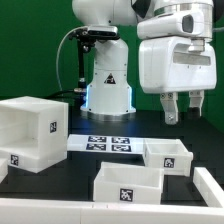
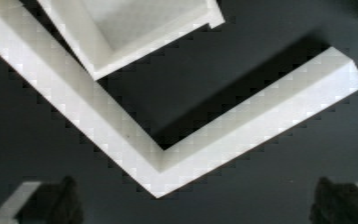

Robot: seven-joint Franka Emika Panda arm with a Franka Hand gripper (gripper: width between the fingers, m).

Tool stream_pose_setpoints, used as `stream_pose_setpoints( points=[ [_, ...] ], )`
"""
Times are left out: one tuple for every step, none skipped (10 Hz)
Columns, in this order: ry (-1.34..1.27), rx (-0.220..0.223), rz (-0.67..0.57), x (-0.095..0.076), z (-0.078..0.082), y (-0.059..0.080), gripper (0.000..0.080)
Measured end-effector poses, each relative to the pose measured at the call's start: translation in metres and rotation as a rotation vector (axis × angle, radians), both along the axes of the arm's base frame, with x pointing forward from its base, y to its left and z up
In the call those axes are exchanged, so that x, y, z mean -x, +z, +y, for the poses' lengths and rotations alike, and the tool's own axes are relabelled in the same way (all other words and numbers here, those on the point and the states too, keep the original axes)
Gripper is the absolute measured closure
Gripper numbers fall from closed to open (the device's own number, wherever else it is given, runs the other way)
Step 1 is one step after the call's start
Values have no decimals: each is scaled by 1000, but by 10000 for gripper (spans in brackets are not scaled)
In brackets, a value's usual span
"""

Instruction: Assemble drawer

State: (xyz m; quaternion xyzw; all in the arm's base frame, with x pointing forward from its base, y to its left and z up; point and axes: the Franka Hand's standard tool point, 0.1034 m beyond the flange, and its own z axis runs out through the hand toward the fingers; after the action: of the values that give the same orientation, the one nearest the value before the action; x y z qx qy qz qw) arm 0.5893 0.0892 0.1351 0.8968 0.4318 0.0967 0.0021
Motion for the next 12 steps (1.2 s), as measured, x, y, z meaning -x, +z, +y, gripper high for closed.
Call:
stream_pose_setpoints(
  points=[
    [-4, -3, -13, 0, 0, 1, 150],
    [-4, -4, -14, 0, 0, 1, 150],
    [-4, -3, -15, 0, -1, 1, 150],
    [-3, -2, -15, 0, -1, 0, 150],
    [-31, -7, -19, 2, 0, 1, 150],
    [-117, -18, -20, 23, 7, -2, 150],
    [-182, -22, -1, 46, 7, -6, 150],
    [-239, -23, 35, 65, 2, -14, 150],
    [-271, -22, 62, 68, -6, -17, 150],
    [-265, -22, 54, 65, -4, -15, 150],
    [-264, -22, 55, 66, -4, -16, 150],
    [-264, -22, 56, 66, -4, -16, 150]
  ],
)
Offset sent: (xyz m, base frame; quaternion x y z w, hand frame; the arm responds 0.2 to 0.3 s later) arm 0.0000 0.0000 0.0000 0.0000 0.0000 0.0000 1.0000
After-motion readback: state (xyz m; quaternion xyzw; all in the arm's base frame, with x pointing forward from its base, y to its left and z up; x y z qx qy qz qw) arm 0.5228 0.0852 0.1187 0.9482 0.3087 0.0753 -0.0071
